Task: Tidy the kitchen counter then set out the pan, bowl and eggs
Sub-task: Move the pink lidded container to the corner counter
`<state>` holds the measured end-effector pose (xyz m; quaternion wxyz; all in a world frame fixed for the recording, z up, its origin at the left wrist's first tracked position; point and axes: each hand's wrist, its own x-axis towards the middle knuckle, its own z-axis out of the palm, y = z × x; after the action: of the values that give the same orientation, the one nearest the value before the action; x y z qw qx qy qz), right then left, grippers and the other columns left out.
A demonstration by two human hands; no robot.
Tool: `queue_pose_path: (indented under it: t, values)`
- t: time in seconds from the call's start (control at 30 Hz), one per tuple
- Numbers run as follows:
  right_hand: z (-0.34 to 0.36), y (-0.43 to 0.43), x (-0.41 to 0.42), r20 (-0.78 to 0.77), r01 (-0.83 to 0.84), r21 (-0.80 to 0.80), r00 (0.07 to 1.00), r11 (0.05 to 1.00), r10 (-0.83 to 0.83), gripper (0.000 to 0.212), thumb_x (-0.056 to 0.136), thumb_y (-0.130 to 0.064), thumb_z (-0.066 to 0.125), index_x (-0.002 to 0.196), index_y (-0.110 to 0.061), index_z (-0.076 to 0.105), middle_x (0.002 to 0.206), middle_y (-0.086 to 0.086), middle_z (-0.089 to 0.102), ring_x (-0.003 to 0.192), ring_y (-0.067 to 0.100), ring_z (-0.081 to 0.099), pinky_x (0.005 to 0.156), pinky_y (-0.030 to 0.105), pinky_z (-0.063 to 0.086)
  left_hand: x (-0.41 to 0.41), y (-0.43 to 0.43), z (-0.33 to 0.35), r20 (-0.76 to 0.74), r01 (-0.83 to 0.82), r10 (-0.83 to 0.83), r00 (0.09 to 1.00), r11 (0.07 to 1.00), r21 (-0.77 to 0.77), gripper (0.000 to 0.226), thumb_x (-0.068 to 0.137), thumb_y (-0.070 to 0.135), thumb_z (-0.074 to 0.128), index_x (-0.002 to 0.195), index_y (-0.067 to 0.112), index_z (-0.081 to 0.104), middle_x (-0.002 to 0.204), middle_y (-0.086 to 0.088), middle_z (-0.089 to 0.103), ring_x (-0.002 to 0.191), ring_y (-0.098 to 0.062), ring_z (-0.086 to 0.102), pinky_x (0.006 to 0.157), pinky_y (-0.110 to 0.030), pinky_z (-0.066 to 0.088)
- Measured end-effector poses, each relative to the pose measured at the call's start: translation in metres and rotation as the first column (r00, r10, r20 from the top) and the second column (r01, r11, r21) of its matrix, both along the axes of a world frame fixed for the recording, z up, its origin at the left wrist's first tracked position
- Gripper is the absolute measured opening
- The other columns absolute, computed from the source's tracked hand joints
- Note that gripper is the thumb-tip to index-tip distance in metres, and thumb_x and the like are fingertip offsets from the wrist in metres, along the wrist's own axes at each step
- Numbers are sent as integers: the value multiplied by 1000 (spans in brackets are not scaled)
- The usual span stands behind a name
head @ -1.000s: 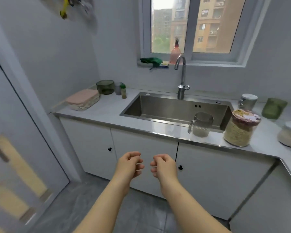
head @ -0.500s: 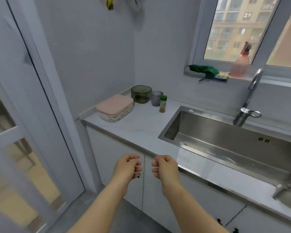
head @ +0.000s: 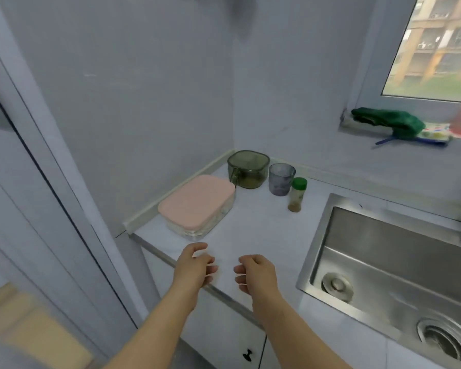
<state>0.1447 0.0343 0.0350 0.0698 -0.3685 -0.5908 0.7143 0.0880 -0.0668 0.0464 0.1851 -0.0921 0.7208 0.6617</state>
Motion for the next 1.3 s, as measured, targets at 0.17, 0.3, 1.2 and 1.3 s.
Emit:
queue_pose_path:
  t: [0.17,0.3,1.2,1.3]
  values:
    - [0,32,-66,8,-125,27,992,992,125,14,96,-14,44,98,-9,57,81,5,58,62,17,49,57,24,41,-64,17,-1,-25,-235,235,972,972,-6,22,94,6,44,113,15,46,83,-5,52,71,-18,53,70,-32,49]
    - [-7,49,-118,23,-186,65,982,980,185,15,96,-14,43,94,-10,58,81,4,54,66,18,47,61,26,41,-109,18,-5,-34,-443,443,896,897,-1,27,92,7,48,119,7,48,77,-2,47,63,-16,44,60,-29,41]
    - [-26,95,-247,85,-133,102,989,986,125,20,90,-22,52,102,-10,39,89,5,43,73,17,40,64,30,33,-202,-8,-35,435,-419,261,862,850,320,10,90,17,53,94,10,58,88,-12,63,78,-28,57,82,-40,45]
    - [-27,90,-238,63,-65,25,996,998,63,17,90,-23,53,89,-16,38,86,4,40,72,18,39,64,30,34,-205,-10,-36,445,-403,223,868,838,366,12,89,21,53,96,13,59,92,-12,64,84,-30,57,91,-45,43]
